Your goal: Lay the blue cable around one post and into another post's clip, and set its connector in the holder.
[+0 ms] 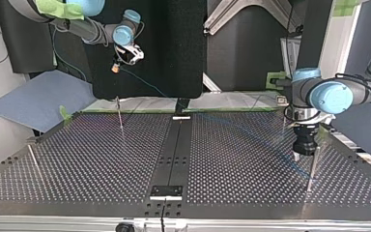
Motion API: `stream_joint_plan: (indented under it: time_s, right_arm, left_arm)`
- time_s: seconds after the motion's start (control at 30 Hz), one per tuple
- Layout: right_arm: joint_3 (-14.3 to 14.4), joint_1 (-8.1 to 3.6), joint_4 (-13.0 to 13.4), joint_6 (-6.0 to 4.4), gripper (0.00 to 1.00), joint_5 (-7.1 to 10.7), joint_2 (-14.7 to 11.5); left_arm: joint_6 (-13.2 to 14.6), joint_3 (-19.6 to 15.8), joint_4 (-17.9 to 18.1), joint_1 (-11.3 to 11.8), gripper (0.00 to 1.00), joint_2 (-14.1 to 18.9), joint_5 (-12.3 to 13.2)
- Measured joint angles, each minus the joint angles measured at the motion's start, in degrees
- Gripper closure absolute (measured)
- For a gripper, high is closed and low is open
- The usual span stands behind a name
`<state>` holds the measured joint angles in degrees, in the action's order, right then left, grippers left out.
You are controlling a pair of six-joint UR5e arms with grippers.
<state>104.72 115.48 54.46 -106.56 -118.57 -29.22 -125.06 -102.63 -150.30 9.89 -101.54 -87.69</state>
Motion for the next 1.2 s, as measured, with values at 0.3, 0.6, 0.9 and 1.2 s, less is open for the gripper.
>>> stream_joint_plan:
  time_s: [0.3,0.6,0.9,1.2]
  right_arm:
    - [4.32,-4.33,4.34,-4.08,1.0,4.33,4.33]
    - [3.93,-8.99,8.99,-7.5,1.0,8.99,8.99]
    - [0.31,-13.39,13.4,-7.85,1.0,13.39,13.38]
    - [-2.42,-18.22,17.45,-8.92,1.0,15.95,18.21]
  left_arm:
    - [0.0,0.0,0.0,-0.38,0.0,0.0,-0.07]
    - [0.0,0.0,0.0,-0.43,0.0,0.0,-0.07]
    - [0.0,0.0,-0.19,-0.56,0.0,0.0,-0.07]
    - [0.0,0.0,-0.34,-0.6,0.0,0.0,-0.07]
